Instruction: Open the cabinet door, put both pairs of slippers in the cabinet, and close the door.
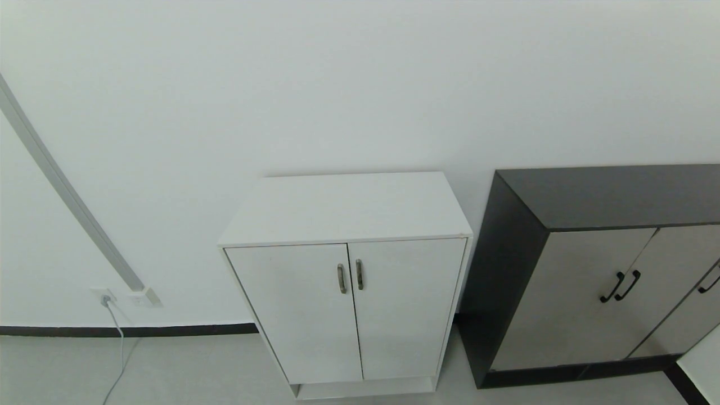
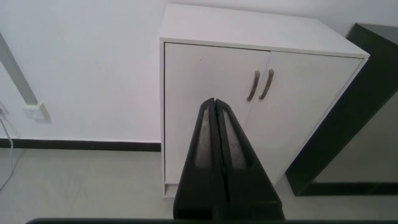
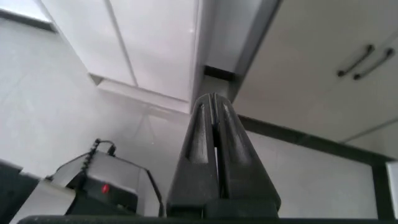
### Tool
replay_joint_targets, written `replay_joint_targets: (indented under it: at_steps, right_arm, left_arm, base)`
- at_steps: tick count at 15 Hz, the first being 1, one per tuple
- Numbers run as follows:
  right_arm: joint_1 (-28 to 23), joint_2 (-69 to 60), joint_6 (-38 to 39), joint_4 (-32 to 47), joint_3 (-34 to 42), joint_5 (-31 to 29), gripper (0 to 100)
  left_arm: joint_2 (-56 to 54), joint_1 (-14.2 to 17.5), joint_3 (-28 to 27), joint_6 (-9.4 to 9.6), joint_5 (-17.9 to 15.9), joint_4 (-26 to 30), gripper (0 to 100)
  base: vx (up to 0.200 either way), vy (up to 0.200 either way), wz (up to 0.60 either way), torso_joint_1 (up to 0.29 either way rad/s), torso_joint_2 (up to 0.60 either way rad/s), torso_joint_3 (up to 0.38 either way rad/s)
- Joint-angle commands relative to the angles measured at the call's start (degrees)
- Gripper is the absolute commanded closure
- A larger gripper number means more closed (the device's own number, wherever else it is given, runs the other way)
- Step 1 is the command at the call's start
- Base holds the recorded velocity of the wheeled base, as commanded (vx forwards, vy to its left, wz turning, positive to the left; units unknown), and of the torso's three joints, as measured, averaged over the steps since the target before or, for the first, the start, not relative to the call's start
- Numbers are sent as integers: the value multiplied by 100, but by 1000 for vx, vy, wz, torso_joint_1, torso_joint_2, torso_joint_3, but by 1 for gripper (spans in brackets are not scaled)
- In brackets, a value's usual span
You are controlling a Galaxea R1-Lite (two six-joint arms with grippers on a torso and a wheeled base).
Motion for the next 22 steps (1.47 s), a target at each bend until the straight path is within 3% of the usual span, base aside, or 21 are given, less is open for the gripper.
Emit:
replay_joint_targets:
  at_steps: [1,3,5,6,7,8,9,11,13,16,22]
  right_arm:
    - [-459,-609,3,14,-16,10,100]
    - [-521,-671,196,23,-16,10,100]
    - [-538,-354,-753,-56,-16,-7,100]
    - [-538,-363,-841,-65,-16,10,100]
    - [-477,-275,-515,-47,2,107,100]
    - [-451,-240,504,-109,98,265,100]
    - [-495,-345,943,-179,151,151,100]
    - [-837,-969,715,-161,151,116,100]
    - [-820,-890,328,-161,142,142,100]
    - [-1180,-785,346,-170,151,116,100]
    - [-1171,-1532,838,-179,151,90,100]
  left_arm:
    - [7,1,-4,-4,6,1,100]
    - [7,1,-4,-4,6,1,100]
    - [7,1,5,-4,6,1,100]
    - [7,1,-4,-4,6,-8,100]
    - [7,1,-4,-4,6,1,100]
    - [7,1,5,-13,14,1,100]
    - [7,1,-4,-13,14,1,100]
    - [7,1,-4,-13,6,1,100]
    - [7,1,-4,-4,6,1,100]
    - [7,1,5,-13,6,-8,100]
    - [7,1,-4,-4,-3,1,100]
  base:
    - [0,0,0,0,0,0]
    - [0,0,0,0,0,0]
    - [0,0,0,0,0,0]
    - [0,0,0,0,0,0]
    - [0,0,0,0,0,0]
    - [0,0,0,0,0,0]
    - [0,0,0,0,0,0]
    - [0,0,0,0,0,0]
    - [0,0,0,0,0,0]
    - [0,0,0,0,0,0]
    - [0,0,0,0,0,0]
